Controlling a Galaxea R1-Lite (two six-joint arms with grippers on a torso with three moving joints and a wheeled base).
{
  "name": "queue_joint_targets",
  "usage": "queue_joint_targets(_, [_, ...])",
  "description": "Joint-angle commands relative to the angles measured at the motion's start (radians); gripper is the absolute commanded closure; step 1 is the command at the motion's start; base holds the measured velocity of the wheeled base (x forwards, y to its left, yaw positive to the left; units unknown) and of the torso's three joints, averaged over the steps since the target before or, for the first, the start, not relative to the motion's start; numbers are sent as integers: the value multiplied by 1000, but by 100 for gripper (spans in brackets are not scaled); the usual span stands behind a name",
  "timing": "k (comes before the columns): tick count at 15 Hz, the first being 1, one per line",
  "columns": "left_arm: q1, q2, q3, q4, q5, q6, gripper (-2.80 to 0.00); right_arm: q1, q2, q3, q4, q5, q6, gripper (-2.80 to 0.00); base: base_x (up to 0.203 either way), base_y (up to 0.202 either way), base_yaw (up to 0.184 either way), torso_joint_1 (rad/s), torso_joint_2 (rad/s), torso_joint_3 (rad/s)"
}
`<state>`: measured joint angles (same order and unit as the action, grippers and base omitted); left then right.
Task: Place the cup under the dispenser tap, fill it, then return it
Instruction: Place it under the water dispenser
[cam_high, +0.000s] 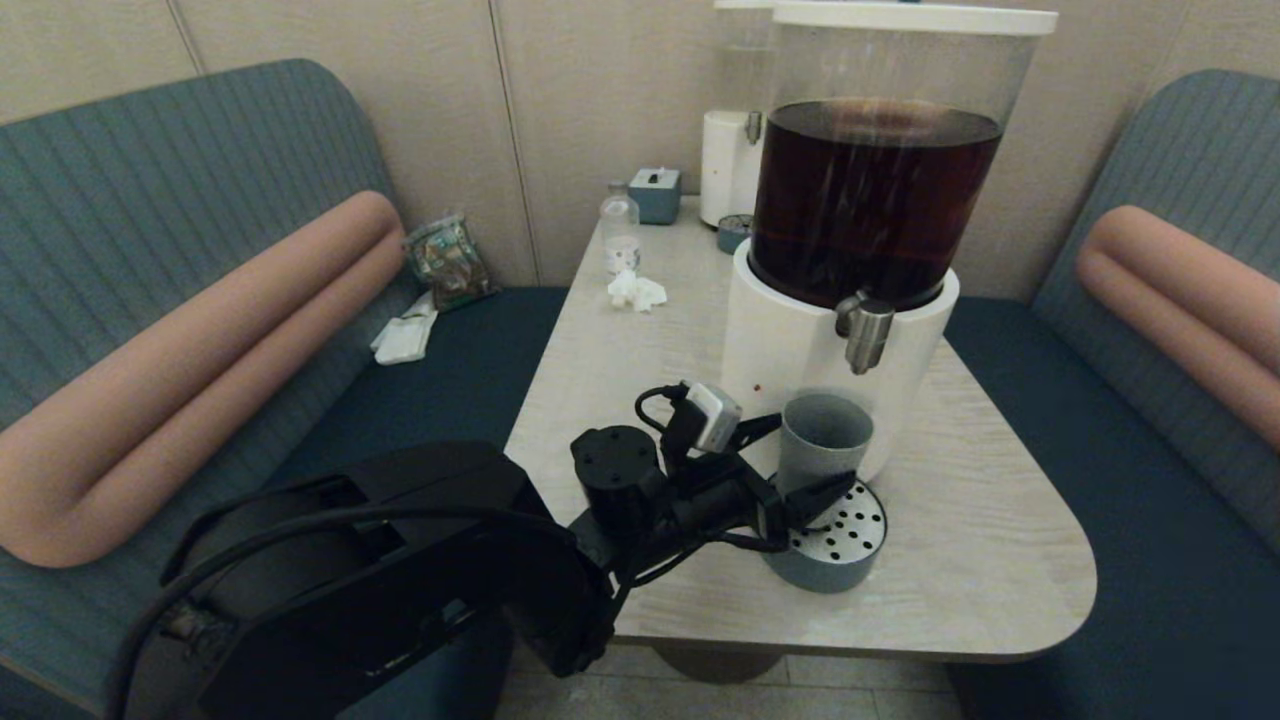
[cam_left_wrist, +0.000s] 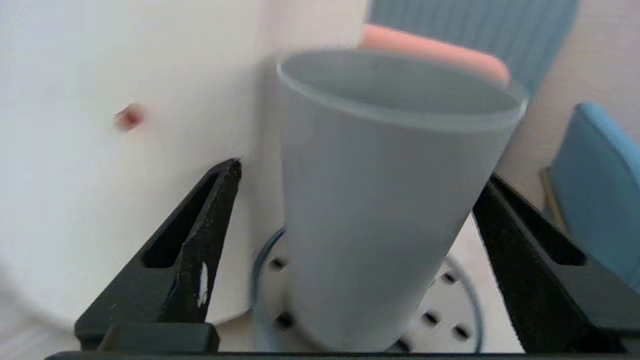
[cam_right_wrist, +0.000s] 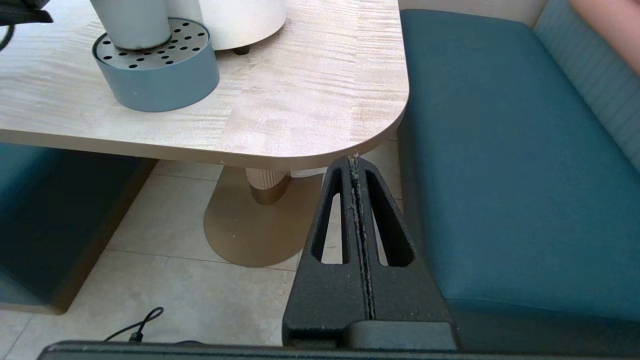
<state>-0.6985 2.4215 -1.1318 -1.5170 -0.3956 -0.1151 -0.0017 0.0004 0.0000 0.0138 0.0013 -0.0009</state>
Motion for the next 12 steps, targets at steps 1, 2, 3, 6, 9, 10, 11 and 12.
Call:
queue_joint_targets(1, [-1, -15, 27, -8, -4, -2, -280, 0, 1, 0, 0, 0, -1, 0, 0, 0, 0, 0, 0, 0])
queue_joint_targets(2, [-1, -23, 44, -8, 0, -4, -280, 0, 0, 0, 0, 1, -1, 0, 0, 0, 0, 0, 0, 0])
queue_joint_targets(3, [0, -30, 53, -9, -2, -4, -280, 0, 1, 2, 0, 0, -1, 0, 0, 0, 0, 0, 0, 0])
queue_joint_targets(6, [-1, -32, 55, -12, -3, -3, -280, 0, 1, 0, 0, 0, -1, 0, 0, 0, 0, 0, 0, 0])
queue_joint_targets(9, [-1, -33, 63, -12, -5, -3, -280, 0, 1, 0, 0, 0, -1, 0, 0, 0, 0, 0, 0, 0])
queue_joint_targets(10, [-1, -38, 75, -12, -6, -3, -280, 0, 1, 0, 0, 0, -1, 0, 0, 0, 0, 0, 0, 0])
queue_joint_targets(11, [-1, -43, 91, -12, -8, -3, -280, 0, 1, 1, 0, 0, -1, 0, 0, 0, 0, 0, 0, 0])
queue_joint_targets(12, [-2, -50, 110, -12, -9, -3, -280, 0, 1, 0, 0, 0, -1, 0, 0, 0, 0, 0, 0, 0])
